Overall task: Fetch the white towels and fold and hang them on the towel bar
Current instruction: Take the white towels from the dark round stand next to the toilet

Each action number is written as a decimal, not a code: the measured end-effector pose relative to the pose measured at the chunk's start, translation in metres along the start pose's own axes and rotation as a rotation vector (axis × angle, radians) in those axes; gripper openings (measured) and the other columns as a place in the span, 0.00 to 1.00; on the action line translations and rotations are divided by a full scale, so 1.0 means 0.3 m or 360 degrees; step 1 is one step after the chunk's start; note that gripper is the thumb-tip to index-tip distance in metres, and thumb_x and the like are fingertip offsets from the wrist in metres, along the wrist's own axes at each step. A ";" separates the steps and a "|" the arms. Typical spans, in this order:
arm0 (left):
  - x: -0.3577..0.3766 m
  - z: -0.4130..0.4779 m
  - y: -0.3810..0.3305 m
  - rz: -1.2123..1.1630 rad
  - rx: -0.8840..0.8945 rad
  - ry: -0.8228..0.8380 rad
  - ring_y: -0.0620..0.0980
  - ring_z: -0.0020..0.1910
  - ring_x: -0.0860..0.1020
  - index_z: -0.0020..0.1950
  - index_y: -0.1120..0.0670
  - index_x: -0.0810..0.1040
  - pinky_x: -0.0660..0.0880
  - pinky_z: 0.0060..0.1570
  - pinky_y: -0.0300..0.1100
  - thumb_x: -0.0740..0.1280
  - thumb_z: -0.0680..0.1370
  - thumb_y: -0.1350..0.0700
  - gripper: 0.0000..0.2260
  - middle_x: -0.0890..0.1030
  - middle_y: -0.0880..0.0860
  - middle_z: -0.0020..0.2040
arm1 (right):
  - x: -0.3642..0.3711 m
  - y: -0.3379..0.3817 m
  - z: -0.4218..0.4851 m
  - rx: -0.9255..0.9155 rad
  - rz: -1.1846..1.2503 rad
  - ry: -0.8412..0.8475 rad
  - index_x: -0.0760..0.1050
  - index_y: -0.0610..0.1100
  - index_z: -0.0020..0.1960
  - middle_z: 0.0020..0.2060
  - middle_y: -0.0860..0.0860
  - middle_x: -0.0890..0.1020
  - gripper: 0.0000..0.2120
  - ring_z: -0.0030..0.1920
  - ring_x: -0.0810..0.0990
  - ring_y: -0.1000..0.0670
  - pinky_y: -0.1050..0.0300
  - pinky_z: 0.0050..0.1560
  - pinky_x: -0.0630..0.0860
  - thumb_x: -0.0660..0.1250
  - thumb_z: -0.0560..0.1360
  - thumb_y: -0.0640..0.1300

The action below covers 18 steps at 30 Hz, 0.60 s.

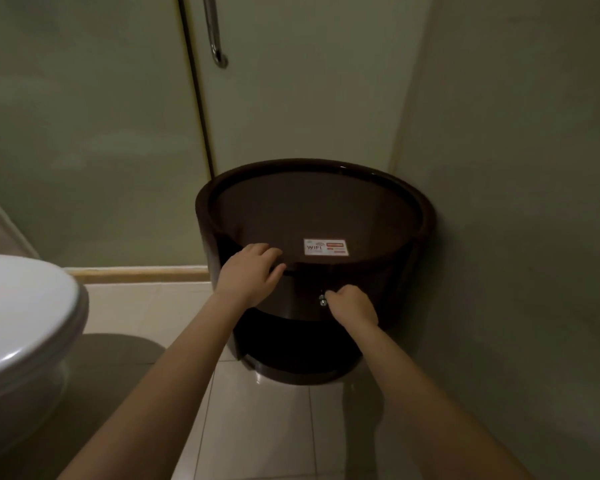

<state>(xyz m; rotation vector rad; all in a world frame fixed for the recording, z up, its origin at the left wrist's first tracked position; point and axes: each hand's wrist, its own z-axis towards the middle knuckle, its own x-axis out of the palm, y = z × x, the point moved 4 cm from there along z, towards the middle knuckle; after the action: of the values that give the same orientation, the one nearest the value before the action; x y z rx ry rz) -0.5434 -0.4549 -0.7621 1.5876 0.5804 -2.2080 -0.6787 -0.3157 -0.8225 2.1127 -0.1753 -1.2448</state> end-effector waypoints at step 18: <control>0.053 -0.003 0.014 -0.0061 -0.0038 -0.0028 0.52 0.68 0.68 0.69 0.51 0.71 0.71 0.60 0.49 0.58 0.80 0.48 0.18 0.72 0.52 0.67 | 0.096 -0.018 0.056 0.0075 0.0099 -0.0121 0.79 0.44 0.49 0.44 0.47 0.83 0.12 0.45 0.81 0.46 0.54 0.43 0.77 0.64 0.76 0.52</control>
<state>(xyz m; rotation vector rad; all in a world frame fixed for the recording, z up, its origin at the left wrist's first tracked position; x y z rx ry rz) -0.5455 -0.4589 -0.7779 1.5559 0.6345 -2.2319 -0.6783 -0.3320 -0.8522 2.0846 -0.3042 -1.2961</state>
